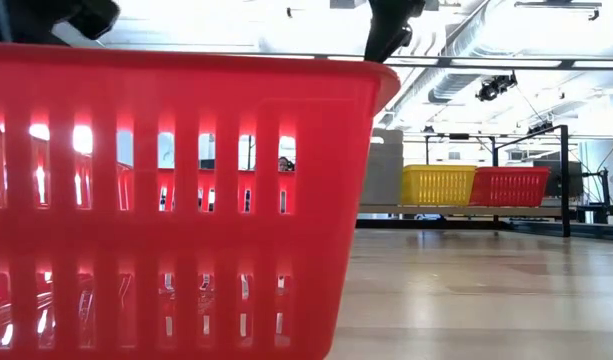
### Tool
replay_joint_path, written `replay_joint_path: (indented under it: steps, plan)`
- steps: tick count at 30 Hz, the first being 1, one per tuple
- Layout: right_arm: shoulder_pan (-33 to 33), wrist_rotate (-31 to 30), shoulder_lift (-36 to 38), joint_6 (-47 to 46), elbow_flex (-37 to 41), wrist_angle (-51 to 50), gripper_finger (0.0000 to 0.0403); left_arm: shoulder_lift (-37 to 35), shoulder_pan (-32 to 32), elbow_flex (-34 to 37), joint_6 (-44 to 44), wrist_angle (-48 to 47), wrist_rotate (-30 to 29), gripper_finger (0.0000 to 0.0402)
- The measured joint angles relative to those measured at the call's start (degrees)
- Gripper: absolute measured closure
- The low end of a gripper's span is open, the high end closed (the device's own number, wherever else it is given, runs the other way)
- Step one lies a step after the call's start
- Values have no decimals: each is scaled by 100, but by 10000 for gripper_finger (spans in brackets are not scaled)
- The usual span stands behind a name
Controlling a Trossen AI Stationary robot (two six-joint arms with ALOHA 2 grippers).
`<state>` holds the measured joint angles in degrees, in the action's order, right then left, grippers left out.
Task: Stack baskets on shelf by color
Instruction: Stack the yellow bin on top of the yellow bins on the shelf
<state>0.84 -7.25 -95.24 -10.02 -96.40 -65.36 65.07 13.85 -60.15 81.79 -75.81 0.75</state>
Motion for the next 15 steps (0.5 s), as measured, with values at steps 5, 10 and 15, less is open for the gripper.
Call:
replay_joint_path:
  steps: [5, 10, 15]
  plan:
    - [-178, -4, -1, 213, 0, -2, 295, 3, 754, 465, 866, 541, -11, 284]
    - [-317, -2, -2, 254, 0, -2, 295, 16, 1444, 783, 1853, 1007, -13, 284]
    - [-415, -3, -2, 254, 0, -4, 295, 149, 2072, 827, 2727, 1049, -13, 284]
